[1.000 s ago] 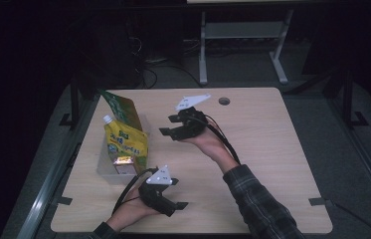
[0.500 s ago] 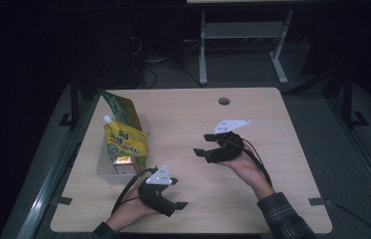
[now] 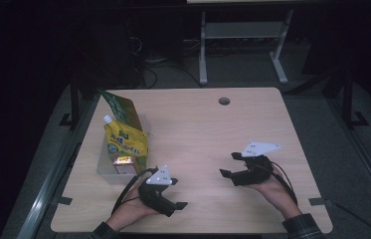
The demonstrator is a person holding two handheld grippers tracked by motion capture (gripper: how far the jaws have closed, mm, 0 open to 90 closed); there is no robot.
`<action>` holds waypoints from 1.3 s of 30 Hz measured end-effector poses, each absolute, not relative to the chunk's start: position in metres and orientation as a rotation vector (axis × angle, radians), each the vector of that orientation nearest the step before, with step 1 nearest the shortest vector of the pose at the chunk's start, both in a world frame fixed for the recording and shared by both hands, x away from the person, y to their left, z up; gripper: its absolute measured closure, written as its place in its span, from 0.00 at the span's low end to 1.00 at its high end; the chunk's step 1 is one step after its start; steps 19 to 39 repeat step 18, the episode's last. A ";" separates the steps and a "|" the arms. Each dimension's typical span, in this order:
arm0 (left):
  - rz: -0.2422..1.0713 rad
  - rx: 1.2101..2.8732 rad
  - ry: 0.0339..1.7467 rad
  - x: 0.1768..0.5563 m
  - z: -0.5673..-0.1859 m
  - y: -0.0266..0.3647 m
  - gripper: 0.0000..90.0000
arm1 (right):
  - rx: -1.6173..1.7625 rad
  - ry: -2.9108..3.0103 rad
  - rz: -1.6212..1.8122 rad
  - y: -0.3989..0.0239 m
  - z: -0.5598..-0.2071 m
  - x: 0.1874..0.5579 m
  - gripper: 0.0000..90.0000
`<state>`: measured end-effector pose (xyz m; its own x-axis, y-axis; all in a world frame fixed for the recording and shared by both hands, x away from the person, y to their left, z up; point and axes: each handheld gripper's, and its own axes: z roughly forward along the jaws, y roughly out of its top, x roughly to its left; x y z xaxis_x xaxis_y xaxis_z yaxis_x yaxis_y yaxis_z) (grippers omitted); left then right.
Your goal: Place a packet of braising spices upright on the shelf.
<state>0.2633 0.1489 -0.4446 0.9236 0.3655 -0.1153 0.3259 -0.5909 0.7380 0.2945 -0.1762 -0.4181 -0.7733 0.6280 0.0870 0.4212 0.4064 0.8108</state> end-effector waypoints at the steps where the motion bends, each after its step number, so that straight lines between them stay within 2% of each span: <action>1: 0.061 2.245 0.488 0.263 -0.444 0.149 0.17 | 0.929 2.434 1.291 -0.180 -0.421 0.290 0.27; 14: 0.086 2.274 0.476 0.263 -0.449 0.148 0.17 | 1.003 2.449 1.146 -0.216 -0.452 0.254 0.23; 39: 0.088 2.273 0.476 0.263 -0.449 0.147 0.17 | 1.021 2.424 1.173 -0.218 -0.451 0.253 0.21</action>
